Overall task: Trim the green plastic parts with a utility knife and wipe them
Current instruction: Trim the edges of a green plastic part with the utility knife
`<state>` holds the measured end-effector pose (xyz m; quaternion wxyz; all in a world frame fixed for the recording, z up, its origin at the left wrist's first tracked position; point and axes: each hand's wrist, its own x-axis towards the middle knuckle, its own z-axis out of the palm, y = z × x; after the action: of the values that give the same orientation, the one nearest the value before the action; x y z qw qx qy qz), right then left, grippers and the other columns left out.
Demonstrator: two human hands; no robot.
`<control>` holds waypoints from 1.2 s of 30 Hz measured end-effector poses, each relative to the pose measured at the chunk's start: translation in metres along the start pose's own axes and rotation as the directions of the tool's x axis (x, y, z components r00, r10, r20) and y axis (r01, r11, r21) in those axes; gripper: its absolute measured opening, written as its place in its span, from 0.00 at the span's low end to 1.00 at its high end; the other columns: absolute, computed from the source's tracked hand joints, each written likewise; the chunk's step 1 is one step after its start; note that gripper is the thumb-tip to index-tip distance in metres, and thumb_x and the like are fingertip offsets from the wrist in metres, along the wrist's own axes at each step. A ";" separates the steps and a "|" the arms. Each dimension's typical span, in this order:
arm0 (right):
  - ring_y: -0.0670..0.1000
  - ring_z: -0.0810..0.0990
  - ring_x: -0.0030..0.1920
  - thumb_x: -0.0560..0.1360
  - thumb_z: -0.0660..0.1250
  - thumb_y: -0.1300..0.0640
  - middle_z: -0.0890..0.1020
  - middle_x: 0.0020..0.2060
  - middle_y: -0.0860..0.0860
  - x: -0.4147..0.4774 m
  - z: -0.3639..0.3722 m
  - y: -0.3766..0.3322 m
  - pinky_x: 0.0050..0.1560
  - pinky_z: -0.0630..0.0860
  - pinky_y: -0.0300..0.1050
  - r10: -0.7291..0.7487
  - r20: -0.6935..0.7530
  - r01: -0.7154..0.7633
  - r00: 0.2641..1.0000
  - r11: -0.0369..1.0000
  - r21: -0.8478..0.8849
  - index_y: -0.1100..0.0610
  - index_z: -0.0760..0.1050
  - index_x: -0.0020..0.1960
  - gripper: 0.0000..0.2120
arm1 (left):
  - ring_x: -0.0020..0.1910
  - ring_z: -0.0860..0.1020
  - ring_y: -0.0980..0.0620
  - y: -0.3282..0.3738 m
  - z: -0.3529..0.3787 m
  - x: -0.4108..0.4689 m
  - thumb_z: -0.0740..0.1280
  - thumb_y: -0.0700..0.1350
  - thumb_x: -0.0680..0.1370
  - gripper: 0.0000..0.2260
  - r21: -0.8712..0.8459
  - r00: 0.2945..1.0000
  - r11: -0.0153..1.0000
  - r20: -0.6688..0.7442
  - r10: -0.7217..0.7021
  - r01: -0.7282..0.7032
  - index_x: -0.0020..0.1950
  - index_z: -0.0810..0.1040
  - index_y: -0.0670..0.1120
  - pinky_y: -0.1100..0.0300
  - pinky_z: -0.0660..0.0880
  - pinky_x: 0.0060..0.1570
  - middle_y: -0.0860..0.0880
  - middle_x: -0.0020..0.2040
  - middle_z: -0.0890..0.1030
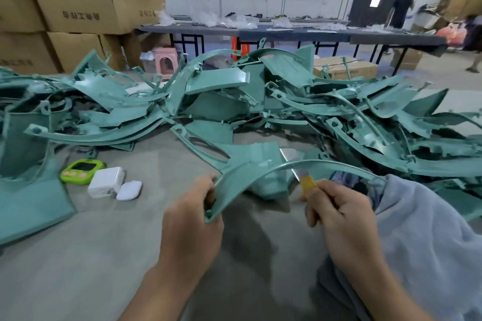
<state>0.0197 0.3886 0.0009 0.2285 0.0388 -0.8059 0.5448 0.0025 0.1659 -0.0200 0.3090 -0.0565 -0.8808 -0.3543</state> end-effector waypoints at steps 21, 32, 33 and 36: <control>0.47 0.70 0.28 0.80 0.65 0.54 0.74 0.24 0.47 0.008 0.026 0.009 0.34 0.67 0.51 0.113 -0.027 -0.116 0.993 0.983 -0.143 0.50 0.79 0.36 0.14 | 0.22 0.79 0.48 0.018 -0.003 0.006 0.85 0.36 0.50 0.32 0.492 0.996 0.871 0.084 -0.031 -0.014 0.52 0.88 0.55 0.65 0.67 0.22 0.53 0.34 0.86; 0.51 0.76 0.33 0.81 0.64 0.54 0.79 0.30 0.50 0.016 0.017 0.009 0.38 0.70 0.48 0.064 -0.045 -0.075 0.997 0.945 -0.318 0.56 0.78 0.39 0.13 | 0.21 0.78 0.49 0.024 -0.002 0.003 0.85 0.35 0.50 0.32 0.457 0.993 0.888 0.117 0.000 -0.054 0.52 0.89 0.54 0.72 0.45 0.34 0.54 0.32 0.85; 0.48 0.74 0.31 0.81 0.64 0.52 0.78 0.30 0.48 0.011 0.016 0.006 0.34 0.69 0.45 0.015 0.021 -0.009 1.000 0.964 -0.264 0.54 0.77 0.40 0.13 | 0.21 0.78 0.48 0.025 -0.003 0.003 0.85 0.36 0.50 0.32 0.457 0.991 0.888 0.131 -0.005 -0.056 0.52 0.89 0.54 0.71 0.46 0.32 0.54 0.32 0.84; 0.47 0.73 0.32 0.80 0.61 0.45 0.76 0.31 0.46 -0.007 0.027 -0.005 0.34 0.69 0.42 -0.100 0.298 0.184 0.949 0.945 -0.269 0.49 0.74 0.42 0.12 | 0.19 0.77 0.47 0.026 -0.004 0.003 0.84 0.35 0.51 0.32 0.451 0.988 0.891 0.152 -0.012 -0.058 0.53 0.88 0.54 0.72 0.48 0.33 0.52 0.29 0.83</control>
<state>0.0192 0.3612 -0.0060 0.1542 0.1400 -0.8970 0.3900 0.0102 0.1822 -0.0009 0.2503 -0.0198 -0.9592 -0.1297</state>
